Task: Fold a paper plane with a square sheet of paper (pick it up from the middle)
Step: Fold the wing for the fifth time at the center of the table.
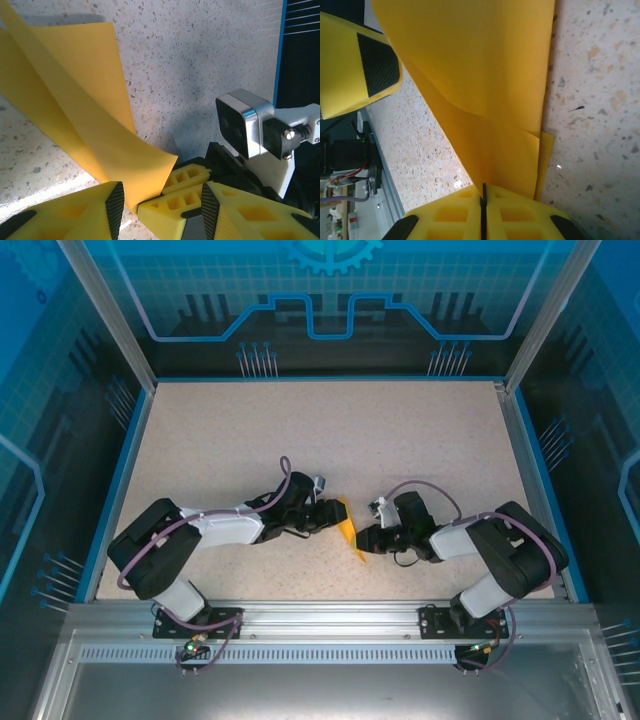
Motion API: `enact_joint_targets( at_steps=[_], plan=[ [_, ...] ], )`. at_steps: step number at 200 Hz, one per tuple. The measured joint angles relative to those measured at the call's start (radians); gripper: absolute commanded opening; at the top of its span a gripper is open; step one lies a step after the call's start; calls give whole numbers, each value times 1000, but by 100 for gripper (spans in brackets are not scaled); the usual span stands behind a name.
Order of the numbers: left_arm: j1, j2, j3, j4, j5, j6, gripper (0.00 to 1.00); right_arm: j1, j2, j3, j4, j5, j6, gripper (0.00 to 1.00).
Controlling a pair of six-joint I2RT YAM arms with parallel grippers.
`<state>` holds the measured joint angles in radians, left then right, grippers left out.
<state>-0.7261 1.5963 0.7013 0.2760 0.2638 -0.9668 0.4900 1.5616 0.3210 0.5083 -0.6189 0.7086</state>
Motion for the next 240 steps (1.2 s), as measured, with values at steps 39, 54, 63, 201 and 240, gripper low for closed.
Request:
enact_joint_targets(
  at_steps=[39,54,63,201,240],
  plan=[
    [-4,1,0,0,4,0,48,-27,30,1,29,-56,23,9],
    [-4,1,0,0,5,0,48,-32,33,2,32,-69,30,10],
    [-4,1,0,0,5,0,48,-33,34,3,30,-71,33,10],
    [-21,89,54,69,30,8,48,-33,51,32,5,-77,79,11],
    [-21,141,79,78,30,26,47,-33,51,32,5,-77,85,14]
  ],
)
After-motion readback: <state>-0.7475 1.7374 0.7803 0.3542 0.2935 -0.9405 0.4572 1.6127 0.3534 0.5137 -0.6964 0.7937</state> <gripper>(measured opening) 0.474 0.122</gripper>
